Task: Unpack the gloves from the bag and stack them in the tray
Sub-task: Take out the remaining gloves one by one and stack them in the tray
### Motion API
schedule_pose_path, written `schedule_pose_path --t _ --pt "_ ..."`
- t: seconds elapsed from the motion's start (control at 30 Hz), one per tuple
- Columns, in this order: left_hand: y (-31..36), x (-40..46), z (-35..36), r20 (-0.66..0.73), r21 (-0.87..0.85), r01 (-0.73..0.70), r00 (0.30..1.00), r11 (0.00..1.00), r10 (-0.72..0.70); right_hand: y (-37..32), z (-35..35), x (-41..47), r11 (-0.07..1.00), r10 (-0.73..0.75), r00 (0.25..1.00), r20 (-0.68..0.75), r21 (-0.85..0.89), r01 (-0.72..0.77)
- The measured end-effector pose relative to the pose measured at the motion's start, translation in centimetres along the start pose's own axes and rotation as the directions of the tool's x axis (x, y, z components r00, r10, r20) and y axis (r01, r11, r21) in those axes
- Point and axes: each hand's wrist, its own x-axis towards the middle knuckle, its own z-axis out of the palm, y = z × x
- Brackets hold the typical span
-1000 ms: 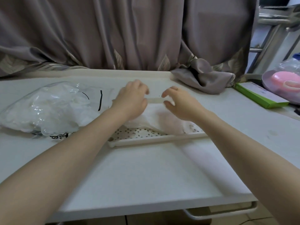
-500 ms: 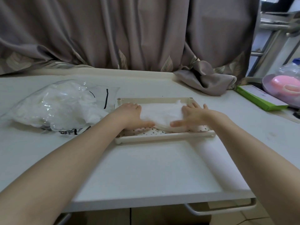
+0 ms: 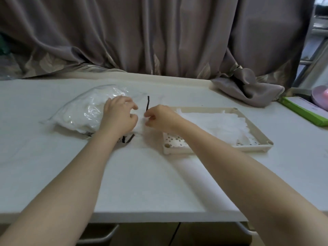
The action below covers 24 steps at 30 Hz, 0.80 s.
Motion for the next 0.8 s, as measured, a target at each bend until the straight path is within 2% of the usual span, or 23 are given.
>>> schedule_pose_path --t 0.07,0.17,0.23,0.33,0.43,0.5,0.6,0.7,0.73,0.8 --pt "-0.5 -0.1 0.1 0.049 -0.025 0.024 0.999 0.999 -0.023 0.1 0.7 0.9 0.993 0.097 0.995 0.033 -0.067 -0.095" --pt "-0.8 0.1 0.3 0.101 0.006 0.045 0.994 0.999 -0.045 0.3 1.7 1.5 0.962 0.146 0.987 0.071 -0.241 -0.125" --pt "-1.1 0.0 0.4 0.117 0.040 0.043 0.992 0.998 -0.047 0.5 2.3 2.1 0.955 0.172 0.984 0.043 -0.252 -0.156" --pt "-1.7 0.0 0.4 0.099 0.045 0.074 0.992 0.996 -0.079 1.0 1.8 2.2 0.974 0.227 0.971 -0.074 -0.011 -0.228" --pt "-1.9 0.0 0.5 0.057 0.043 0.083 0.995 0.996 -0.085 1.5 0.8 1.7 0.957 0.215 0.959 -0.184 0.235 -0.169" --pt "-1.6 0.0 0.5 0.030 0.023 0.085 0.996 0.996 -0.085 1.5 0.2 1.2 0.925 0.219 0.961 -0.171 0.349 -0.149" --pt "-1.6 -0.1 0.3 0.008 0.004 0.077 0.997 0.997 -0.077 1.3 -0.4 0.6 0.797 0.277 0.953 -0.124 0.584 -0.155" --pt "-1.3 -0.3 0.2 -0.057 -0.048 0.053 0.997 0.997 -0.056 1.3 -0.9 0.1 0.600 0.347 0.932 -0.108 0.789 -0.133" --pt "-1.0 -0.3 0.1 -0.106 -0.083 0.042 0.993 0.996 -0.051 1.3 -1.1 0.1 0.496 0.372 0.924 -0.087 0.860 -0.119" --pt "-0.8 -0.3 -0.1 -0.218 -0.134 0.009 0.975 0.991 -0.038 1.4 -1.4 0.2 0.216 0.396 0.918 -0.021 0.974 -0.071"
